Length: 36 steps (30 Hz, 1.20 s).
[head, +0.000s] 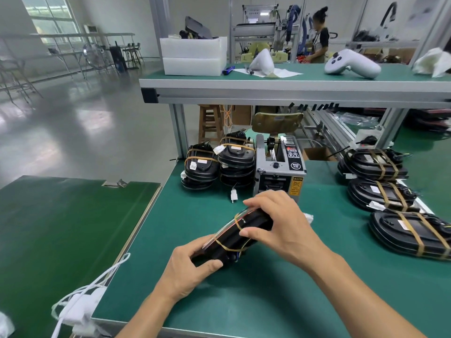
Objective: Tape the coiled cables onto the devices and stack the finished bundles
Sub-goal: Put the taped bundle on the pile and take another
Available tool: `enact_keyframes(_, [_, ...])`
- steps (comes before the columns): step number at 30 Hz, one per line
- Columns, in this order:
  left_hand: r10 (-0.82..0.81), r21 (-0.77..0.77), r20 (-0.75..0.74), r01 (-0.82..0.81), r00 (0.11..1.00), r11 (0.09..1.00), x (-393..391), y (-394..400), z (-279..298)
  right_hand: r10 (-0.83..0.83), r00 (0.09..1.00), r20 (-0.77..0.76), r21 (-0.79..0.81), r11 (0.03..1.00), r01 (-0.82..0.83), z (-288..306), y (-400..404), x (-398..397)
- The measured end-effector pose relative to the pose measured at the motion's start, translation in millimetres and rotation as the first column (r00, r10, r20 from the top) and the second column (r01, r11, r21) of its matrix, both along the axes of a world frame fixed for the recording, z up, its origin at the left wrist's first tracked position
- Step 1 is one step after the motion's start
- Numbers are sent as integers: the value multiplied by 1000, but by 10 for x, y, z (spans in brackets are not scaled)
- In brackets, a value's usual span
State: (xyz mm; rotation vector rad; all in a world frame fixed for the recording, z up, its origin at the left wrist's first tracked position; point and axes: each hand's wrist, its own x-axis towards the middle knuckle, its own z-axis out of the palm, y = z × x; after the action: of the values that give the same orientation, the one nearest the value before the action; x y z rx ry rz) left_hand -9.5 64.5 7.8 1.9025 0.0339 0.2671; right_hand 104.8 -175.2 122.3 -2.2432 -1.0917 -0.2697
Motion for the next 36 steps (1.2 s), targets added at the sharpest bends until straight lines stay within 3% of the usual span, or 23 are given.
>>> enact_keyframes(4, [-48,35,-4,48,999,998,-13,-5,2,52,989,141,-172,985,-27,102,156,-11])
enact_keyframes(9, [22,88,84,-29,996,996,8,4,-18,151,944,292,-226,970,-85,134,360,-55])
enact_keyframes(12, [104,125,145,-123,984,985,14,10,-33,224,926,305,-256,956,-147,156,440,-67])
enact_keyframes(16, [92,79,69,-97,993,992,12,14,-70,336,883,330,-303,923,-238,169,580,-116])
enact_keyframes(20, [116,157,89,-129,989,979,-1,16,-111,388,848,362,-337,902,-269,194,635,-176])
enact_keyframes(22, [139,136,111,-154,984,979,0,-1,-102,338,848,408,-188,940,-284,189,571,-219])
enact_keyframes(24, [162,136,146,-182,976,974,6,-12,-91,153,883,444,181,950,-256,139,460,-245])
enact_keyframes(25, [170,134,167,-193,971,972,5,-11,-84,3,922,386,392,905,-167,95,396,-232])
enact_keyframes(26, [178,131,184,-203,967,970,3,-6,-80,-157,959,234,565,825,-3,37,326,-188])
enact_keyframes(27, [186,128,189,-212,964,969,-1,-3,-75,-267,964,-15,655,725,211,-15,257,-102])
enact_keyframes(29, [196,117,179,-218,964,969,-4,-10,-54,-354,794,-493,542,589,599,-177,131,156])
enact_keyframes(30, [191,116,176,-213,966,970,-9,-17,-48,-384,696,-606,441,566,697,-259,81,291])
enact_keyframes(33, [151,119,158,-171,976,978,-15,-43,-44,-404,538,-740,278,544,791,-375,34,557])
enact_keyframes(36, [116,141,138,-135,984,981,-17,-54,-36,-391,514,-763,277,521,807,-387,111,666])
